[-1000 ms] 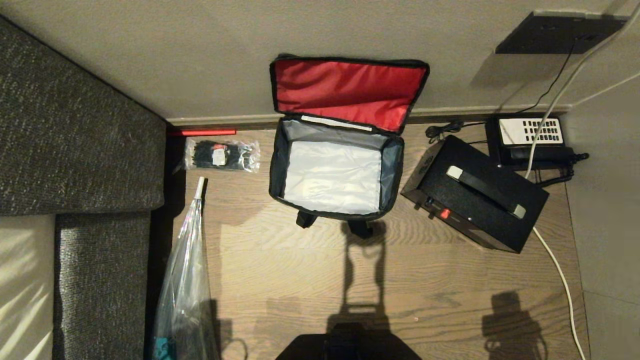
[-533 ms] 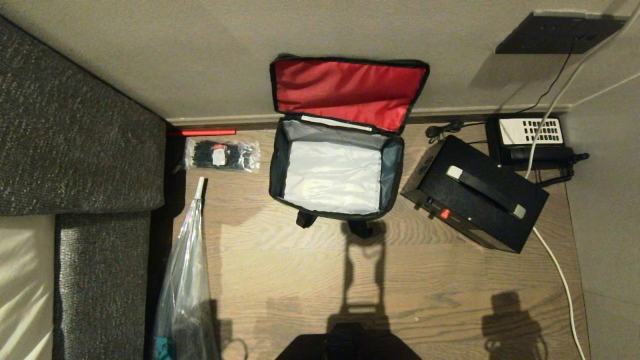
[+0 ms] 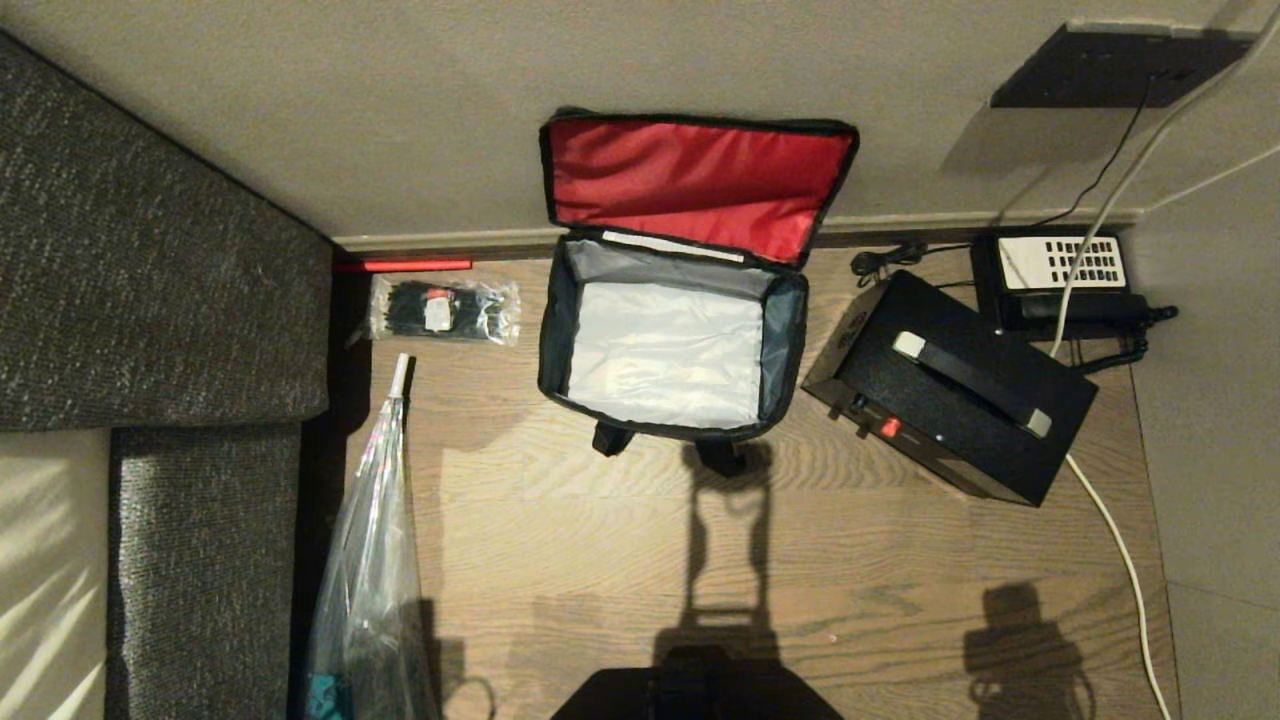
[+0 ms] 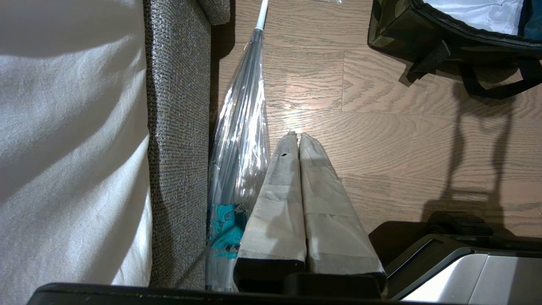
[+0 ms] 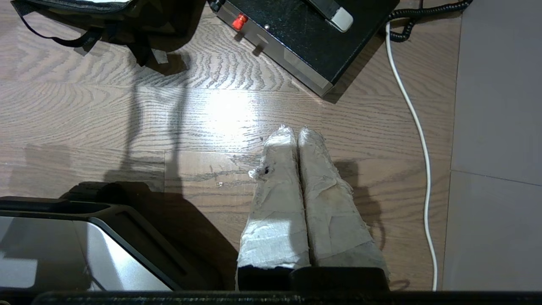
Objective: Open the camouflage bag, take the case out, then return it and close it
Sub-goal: Grip the handle again
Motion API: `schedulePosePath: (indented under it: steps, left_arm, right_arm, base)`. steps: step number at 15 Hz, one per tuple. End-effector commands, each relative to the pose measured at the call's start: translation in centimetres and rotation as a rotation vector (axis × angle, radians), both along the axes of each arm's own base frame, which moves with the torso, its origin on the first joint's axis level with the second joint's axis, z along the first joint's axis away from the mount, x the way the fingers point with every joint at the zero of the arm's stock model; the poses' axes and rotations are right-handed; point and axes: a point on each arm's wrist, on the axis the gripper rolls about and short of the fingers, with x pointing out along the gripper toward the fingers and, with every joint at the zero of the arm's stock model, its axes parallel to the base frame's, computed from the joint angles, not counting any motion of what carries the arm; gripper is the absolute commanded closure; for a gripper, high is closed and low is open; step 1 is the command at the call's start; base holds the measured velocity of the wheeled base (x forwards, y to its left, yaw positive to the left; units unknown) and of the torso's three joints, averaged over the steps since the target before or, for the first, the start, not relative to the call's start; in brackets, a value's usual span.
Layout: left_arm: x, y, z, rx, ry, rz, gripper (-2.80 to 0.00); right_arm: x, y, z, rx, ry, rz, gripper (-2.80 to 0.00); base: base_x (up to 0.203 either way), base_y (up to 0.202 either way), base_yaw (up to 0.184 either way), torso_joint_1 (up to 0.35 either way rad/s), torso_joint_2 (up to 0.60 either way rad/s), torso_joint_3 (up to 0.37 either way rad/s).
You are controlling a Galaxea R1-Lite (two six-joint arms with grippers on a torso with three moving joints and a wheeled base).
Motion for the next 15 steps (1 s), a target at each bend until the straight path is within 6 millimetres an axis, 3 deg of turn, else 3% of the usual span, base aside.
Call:
schedulePosePath:
  steps: [1,15]
  left_arm:
    - [0.01,0.0,-0.09,0.0,0.001,0.0,0.0]
    - [0.01,0.0,-0.09,0.0,0.001,0.0,0.0]
  right_arm:
    - [0.0,0.0,0.01,-0.001,-0.001,0.0,0.0]
    - [0.0,0.0,0.01,-0.001,-0.001,0.0,0.0]
  base:
    - [0.0,0.0,0.0,0.0,0.0,0.0]
    - [0.0,0.0,0.0,0.0,0.0,0.0]
